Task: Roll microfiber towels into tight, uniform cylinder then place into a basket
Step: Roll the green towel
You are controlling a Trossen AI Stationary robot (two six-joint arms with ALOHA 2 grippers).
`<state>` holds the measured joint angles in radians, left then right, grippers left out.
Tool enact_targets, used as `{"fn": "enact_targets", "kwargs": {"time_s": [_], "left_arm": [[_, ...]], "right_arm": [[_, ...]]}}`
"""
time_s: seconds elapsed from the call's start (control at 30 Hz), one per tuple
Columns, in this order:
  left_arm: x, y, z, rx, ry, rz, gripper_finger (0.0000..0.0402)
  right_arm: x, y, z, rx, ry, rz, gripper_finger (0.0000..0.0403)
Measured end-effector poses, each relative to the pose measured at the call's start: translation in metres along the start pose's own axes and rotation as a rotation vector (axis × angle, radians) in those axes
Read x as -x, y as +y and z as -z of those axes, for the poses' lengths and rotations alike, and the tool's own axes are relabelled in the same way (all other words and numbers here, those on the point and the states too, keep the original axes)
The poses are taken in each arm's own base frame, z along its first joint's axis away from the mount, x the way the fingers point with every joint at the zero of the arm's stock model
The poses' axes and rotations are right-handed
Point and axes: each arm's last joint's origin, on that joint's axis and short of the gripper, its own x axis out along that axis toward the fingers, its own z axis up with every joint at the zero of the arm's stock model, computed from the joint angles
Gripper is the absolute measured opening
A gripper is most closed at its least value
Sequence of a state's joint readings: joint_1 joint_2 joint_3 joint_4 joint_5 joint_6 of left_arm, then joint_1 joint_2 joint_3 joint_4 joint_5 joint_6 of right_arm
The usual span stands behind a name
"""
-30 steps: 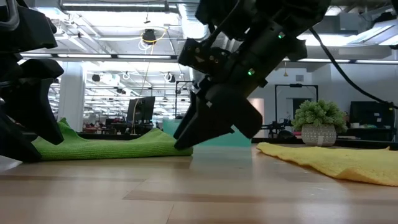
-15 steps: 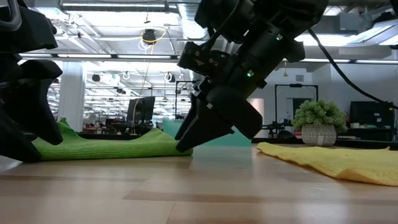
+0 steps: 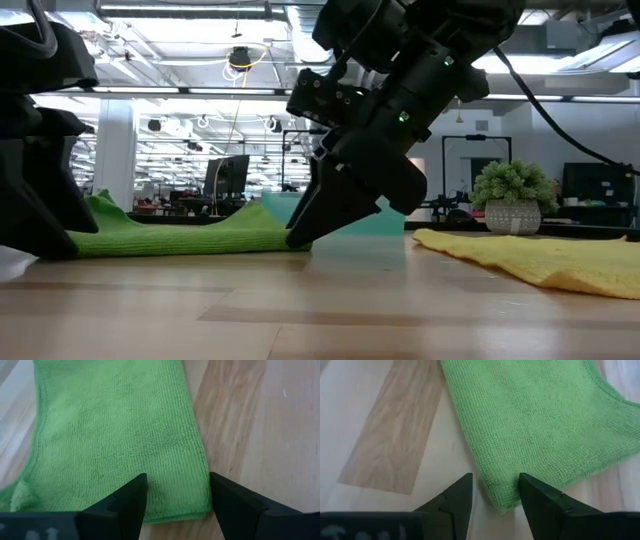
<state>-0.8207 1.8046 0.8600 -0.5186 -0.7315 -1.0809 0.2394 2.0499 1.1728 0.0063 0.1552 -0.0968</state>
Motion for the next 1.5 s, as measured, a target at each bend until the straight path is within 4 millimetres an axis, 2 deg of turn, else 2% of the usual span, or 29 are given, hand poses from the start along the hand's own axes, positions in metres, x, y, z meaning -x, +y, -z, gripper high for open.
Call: {"fn": "enact_targets", "kwargs": {"time_s": [0.1, 0.2, 0.37, 0.6, 0.77, 0.97, 1.13, 1.27, 1.5], "left_arm": [[0.0, 0.0, 0.0, -0.004, 0.001, -0.002, 0.0196], [0.0, 0.0, -0.001, -0.029, -0.001, 0.0, 0.0173], [-0.001, -0.001, -0.001, -0.07, 0.026, 0.019, 0.0105], [-0.001, -0.001, -0.001, -0.133, 0.033, 0.031, 0.0009], [0.004, -0.001, -0.004, -0.102, 0.059, 0.064, 0.001], [0.019, 0.006, -0.013, -0.005, 0.081, 0.119, 0.001], [0.025, 0.021, -0.019, 0.112, 0.113, 0.063, 0.0011], [0.019, 0.033, -0.028, 0.236, 0.209, 0.026, 0.0011], [-0.005, 0.051, -0.048, 0.338, 0.368, 0.035, 0.0011]], "right_arm": [[0.0, 0.0, 0.0, -0.035, 0.0, -0.002, 0.0164], [0.0, 0.001, 0.001, -0.072, 0.005, -0.016, 0.0141], [0.001, 0.006, 0.003, -0.207, 0.038, -0.06, 0.0098], [0.003, 0.018, 0.001, -0.263, 0.033, -0.128, 0.004], [0.005, 0.017, -0.003, -0.338, 0.051, -0.24, 0.0008], [0.01, 0.022, -0.018, -0.415, 0.074, -0.332, 0.0026], [0.015, 0.032, -0.029, -0.496, 0.062, -0.354, 0.0014], [0.015, 0.033, -0.031, -0.565, 0.053, -0.348, 0.0007], [0.013, 0.028, -0.028, -0.598, 0.079, -0.305, 0.0016]]}}
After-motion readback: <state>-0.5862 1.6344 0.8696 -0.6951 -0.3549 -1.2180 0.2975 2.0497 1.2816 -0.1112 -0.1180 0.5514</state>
